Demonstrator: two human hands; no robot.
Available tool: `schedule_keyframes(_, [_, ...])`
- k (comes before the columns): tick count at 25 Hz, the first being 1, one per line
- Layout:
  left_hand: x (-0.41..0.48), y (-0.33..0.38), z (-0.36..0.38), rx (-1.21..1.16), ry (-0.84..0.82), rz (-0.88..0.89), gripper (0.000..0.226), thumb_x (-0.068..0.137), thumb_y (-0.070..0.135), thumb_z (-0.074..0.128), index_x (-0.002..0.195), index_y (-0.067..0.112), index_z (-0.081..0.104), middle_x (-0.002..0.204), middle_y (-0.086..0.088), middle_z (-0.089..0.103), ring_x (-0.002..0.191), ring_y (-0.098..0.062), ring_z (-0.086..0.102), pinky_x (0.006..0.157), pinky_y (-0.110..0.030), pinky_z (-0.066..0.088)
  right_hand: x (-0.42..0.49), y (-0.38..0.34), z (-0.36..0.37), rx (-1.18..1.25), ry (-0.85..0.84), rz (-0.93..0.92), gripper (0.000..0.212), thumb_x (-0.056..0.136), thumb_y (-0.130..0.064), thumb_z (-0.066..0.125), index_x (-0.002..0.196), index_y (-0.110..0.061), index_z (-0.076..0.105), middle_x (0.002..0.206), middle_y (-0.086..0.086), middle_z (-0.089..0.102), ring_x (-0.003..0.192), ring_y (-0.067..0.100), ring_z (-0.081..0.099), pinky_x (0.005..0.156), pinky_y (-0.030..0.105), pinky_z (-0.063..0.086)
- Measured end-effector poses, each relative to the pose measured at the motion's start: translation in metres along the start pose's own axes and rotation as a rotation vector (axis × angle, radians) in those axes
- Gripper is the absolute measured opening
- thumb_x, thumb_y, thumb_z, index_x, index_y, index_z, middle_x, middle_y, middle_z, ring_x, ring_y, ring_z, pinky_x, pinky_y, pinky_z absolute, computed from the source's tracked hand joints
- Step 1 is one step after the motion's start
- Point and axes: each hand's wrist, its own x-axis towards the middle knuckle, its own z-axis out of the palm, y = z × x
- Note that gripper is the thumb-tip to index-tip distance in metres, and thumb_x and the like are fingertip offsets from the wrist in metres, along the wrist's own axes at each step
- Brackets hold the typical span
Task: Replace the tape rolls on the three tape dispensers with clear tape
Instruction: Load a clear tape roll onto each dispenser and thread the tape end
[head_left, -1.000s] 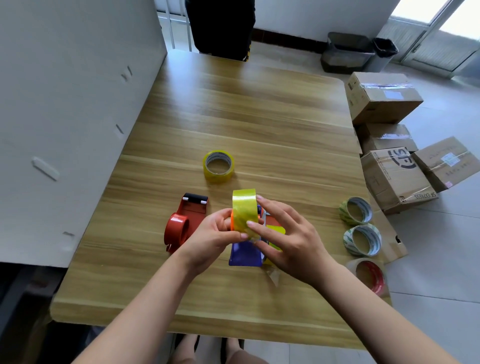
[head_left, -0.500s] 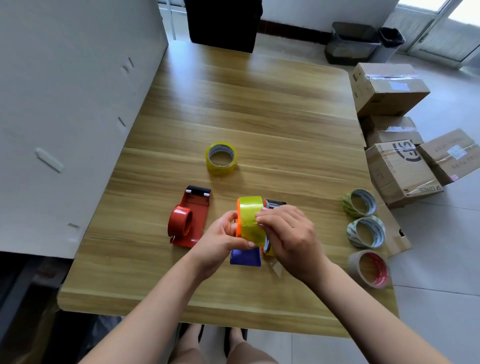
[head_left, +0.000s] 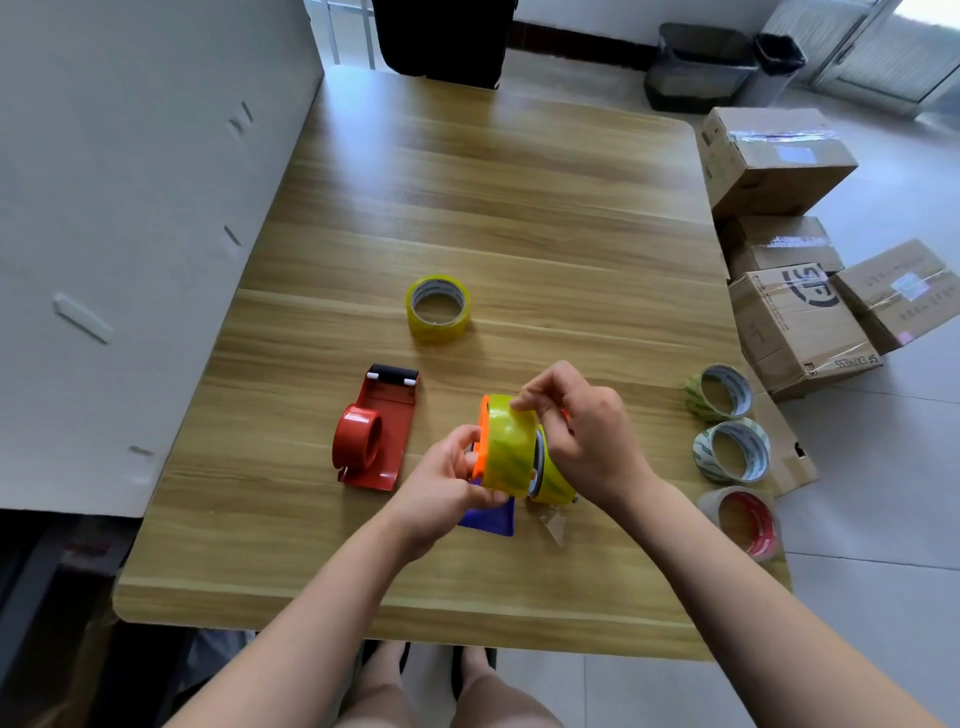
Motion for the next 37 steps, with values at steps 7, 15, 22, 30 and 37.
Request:
schedule_keyframes(7, [0.002, -0.004, -0.003, -0.107, -0.004, 0.017, 0.064, 0.061, -0.016, 0.047, 0.122, 0.005, 0.044, 0.105, -0.033, 0.059, 0.097, -0.034, 0.051, 0.078, -0.033, 0.042, 0.02, 0.005, -0.002, -0.145, -0.271, 0.04, 0.012, 0.096, -0.018, 0.046, 0.098, -0.007, 0.05, 0.089, 0.013, 0.07, 0.082, 0.037, 0.062, 0.066, 0.035, 0.042])
schedule_keyframes(15, [-0.004, 0.002, 0.005, -0.107, 0.011, 0.002, 0.049, 0.08, 0.007, 0.067, 0.124, -0.001, 0.045, 0.107, -0.019, 0.07, 0.095, -0.021, 0.069, 0.07, -0.021, 0.053, 0.015, 0.001, 0.003, -0.063, -0.221, 0.053, 0.015, 0.093, -0.02, 0.046, 0.094, -0.007, 0.052, 0.079, 0.009, 0.068, 0.074, 0.037, 0.063, 0.065, 0.039, 0.047])
schedule_keyframes(22, [-0.005, 0.007, -0.002, -0.158, -0.115, -0.074, 0.037, 0.075, 0.008, 0.064, 0.111, 0.004, 0.06, 0.104, -0.019, 0.071, 0.101, -0.027, 0.066, 0.076, -0.028, 0.056, 0.02, -0.005, 0.002, -0.026, -0.354, 0.084, 0.006, 0.094, -0.017, 0.053, 0.089, -0.02, 0.053, 0.077, 0.001, 0.066, 0.067, 0.021, 0.057, 0.067, 0.038, 0.048])
schedule_keyframes(30, [-0.017, 0.011, -0.009, -0.067, -0.177, -0.048, 0.042, 0.07, 0.004, 0.063, 0.111, 0.005, 0.054, 0.079, -0.001, 0.07, 0.077, -0.014, 0.066, 0.069, -0.023, 0.053, 0.027, -0.009, -0.003, 0.136, -0.428, 0.208, 0.027, 0.09, -0.011, 0.059, 0.072, -0.03, 0.053, 0.067, -0.011, 0.062, 0.063, 0.009, 0.059, 0.063, 0.035, 0.051])
schedule_keyframes(37, [-0.042, 0.004, 0.006, 0.027, -0.198, 0.023, 0.062, 0.072, 0.001, 0.063, 0.127, 0.016, 0.038, 0.103, 0.005, 0.065, 0.091, -0.004, 0.065, 0.076, -0.021, 0.052, 0.057, 0.002, -0.039, 0.457, -0.264, 0.456, 0.018, 0.091, 0.002, 0.052, 0.076, -0.008, 0.053, 0.051, 0.001, 0.066, 0.044, 0.011, 0.062, 0.044, 0.022, 0.049])
